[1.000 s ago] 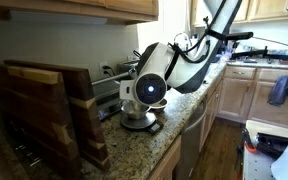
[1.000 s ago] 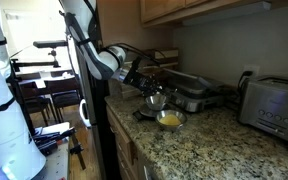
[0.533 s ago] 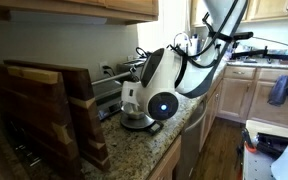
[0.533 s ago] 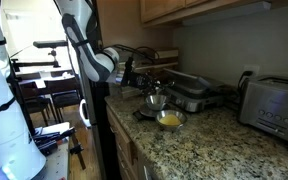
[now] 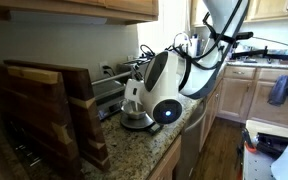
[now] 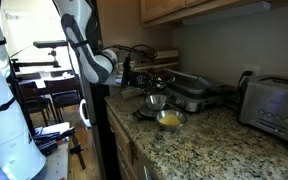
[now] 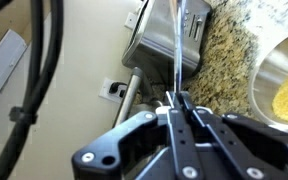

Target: Pick up the spoon from the countertop, scoop some of the contents from the silver bowl, put them in the other bowl and put the spoon back on the table.

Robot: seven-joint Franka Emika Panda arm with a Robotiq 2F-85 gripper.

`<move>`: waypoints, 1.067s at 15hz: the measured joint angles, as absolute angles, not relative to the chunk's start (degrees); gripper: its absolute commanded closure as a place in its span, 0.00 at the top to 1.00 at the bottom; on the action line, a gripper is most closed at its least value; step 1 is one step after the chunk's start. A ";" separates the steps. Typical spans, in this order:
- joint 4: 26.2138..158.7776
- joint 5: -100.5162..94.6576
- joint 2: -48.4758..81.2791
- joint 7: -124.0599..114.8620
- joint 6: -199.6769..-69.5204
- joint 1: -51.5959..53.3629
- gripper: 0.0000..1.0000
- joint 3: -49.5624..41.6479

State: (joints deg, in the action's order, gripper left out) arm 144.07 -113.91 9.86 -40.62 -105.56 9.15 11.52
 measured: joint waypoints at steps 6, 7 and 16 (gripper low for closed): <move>142.46 -112.31 9.45 -36.44 -113.89 6.75 0.02 10.78; 141.68 -111.50 9.17 -34.74 -116.04 6.13 0.03 10.56; 132.35 -88.62 7.96 -11.29 -124.89 2.50 0.03 6.97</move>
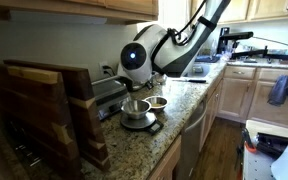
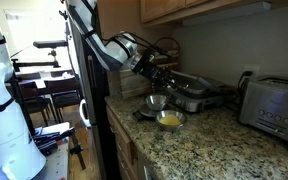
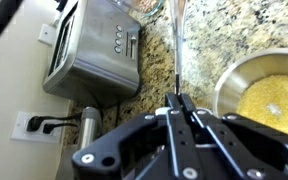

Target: Pick up the spoon from the countertop, scoop some of the contents from the silver bowl, put them in the other bowl and put the spoon back on the table.

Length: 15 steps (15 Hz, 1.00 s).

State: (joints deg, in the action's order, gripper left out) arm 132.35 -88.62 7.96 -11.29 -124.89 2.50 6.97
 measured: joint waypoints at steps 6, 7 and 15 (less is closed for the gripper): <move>127.65 -65.81 7.96 6.19 -128.21 -0.57 0.03 4.07; 127.04 -62.16 7.96 8.50 -128.41 -1.10 0.03 3.56; 124.15 -37.88 7.97 13.57 -128.51 -5.60 0.03 -2.15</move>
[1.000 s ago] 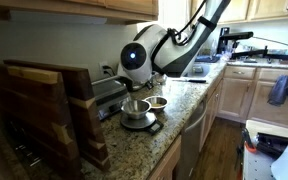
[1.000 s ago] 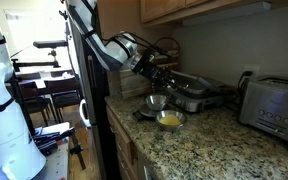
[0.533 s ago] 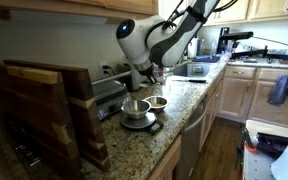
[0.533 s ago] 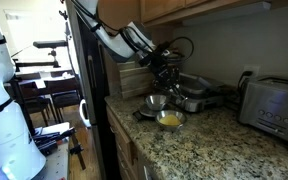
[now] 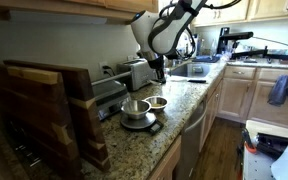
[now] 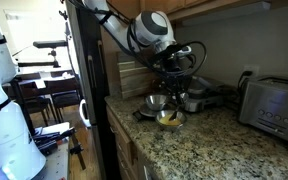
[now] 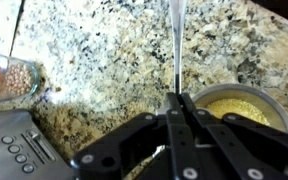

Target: Pick up the spoon from the countertop, scoop some of the contents from the silver bowl, put them in the other bowl and put the spoon back on the table.

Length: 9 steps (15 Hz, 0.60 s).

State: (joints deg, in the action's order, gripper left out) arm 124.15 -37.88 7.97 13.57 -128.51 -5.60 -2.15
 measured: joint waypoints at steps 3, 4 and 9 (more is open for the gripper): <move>123.89 -32.42 8.03 13.56 -130.05 -6.77 0.03 -4.03; 123.88 -30.85 8.15 13.56 -130.92 -7.14 0.03 -4.56; 123.86 -25.78 10.62 13.03 -136.66 -8.56 0.03 -7.03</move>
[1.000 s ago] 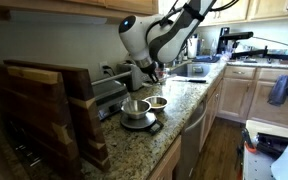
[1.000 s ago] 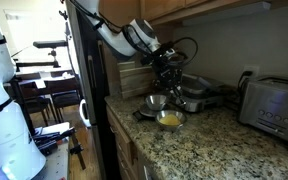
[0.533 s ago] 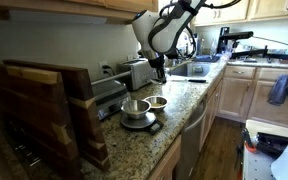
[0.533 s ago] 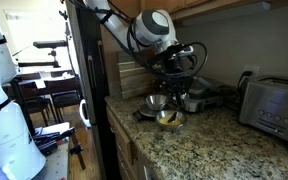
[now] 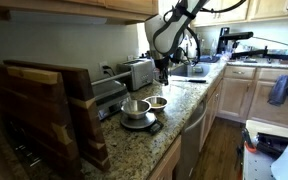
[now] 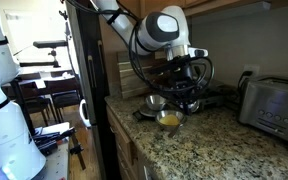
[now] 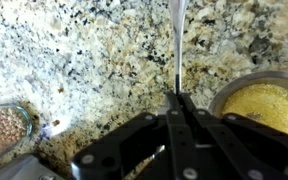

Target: Pick up the spoon from the countertop, scoop some of the contents from the silver bowl, put them in the other bowl and put the spoon back on the table.

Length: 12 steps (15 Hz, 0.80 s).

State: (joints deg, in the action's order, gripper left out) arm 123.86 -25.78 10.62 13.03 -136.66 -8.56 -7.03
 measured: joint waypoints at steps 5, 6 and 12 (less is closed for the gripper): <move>123.22 -24.88 15.10 9.81 -143.38 -9.62 0.03 -9.52; 122.80 -24.73 16.14 9.28 -144.38 -9.82 0.03 -9.85; 118.69 -20.22 22.67 8.21 -148.01 -10.97 0.03 -10.57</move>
State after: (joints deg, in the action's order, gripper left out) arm 118.69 -20.22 22.67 8.21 -148.01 -10.97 -10.57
